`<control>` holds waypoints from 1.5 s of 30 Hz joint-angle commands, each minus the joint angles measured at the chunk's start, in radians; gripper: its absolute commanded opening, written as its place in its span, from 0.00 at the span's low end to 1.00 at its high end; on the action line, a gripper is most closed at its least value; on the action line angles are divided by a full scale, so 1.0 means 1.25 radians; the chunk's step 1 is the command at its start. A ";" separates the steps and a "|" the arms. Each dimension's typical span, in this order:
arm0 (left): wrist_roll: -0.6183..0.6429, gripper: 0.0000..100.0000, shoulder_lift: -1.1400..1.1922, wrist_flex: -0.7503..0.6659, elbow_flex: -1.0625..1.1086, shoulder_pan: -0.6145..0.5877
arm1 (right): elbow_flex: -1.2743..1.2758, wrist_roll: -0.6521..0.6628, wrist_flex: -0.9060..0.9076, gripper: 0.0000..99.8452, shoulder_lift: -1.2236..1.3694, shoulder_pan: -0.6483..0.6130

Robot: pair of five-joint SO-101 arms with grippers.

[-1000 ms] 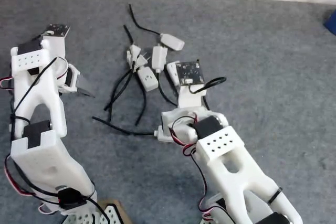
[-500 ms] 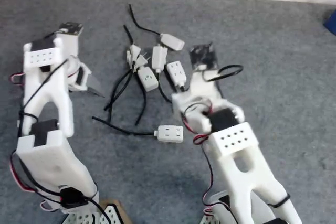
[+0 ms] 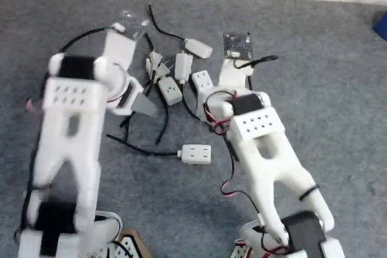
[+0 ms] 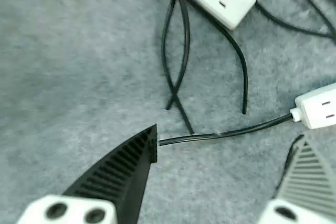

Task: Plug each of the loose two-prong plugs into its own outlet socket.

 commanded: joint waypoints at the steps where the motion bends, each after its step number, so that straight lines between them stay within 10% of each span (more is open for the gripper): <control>1: -0.007 0.38 -0.134 0.006 0.036 0.003 | -0.057 -0.081 0.053 0.01 -0.002 -0.069; 17: -0.007 0.38 -0.219 -0.061 0.332 0.068 | -0.118 -0.400 0.164 0.01 -0.117 -0.120; 23: -0.002 0.38 -0.219 -0.098 0.376 0.192 | -0.118 -0.416 0.169 0.01 -0.121 -0.115; 45: -0.047 0.38 -0.211 -0.372 0.470 0.138 | -0.120 -0.411 0.228 0.01 -0.125 -0.165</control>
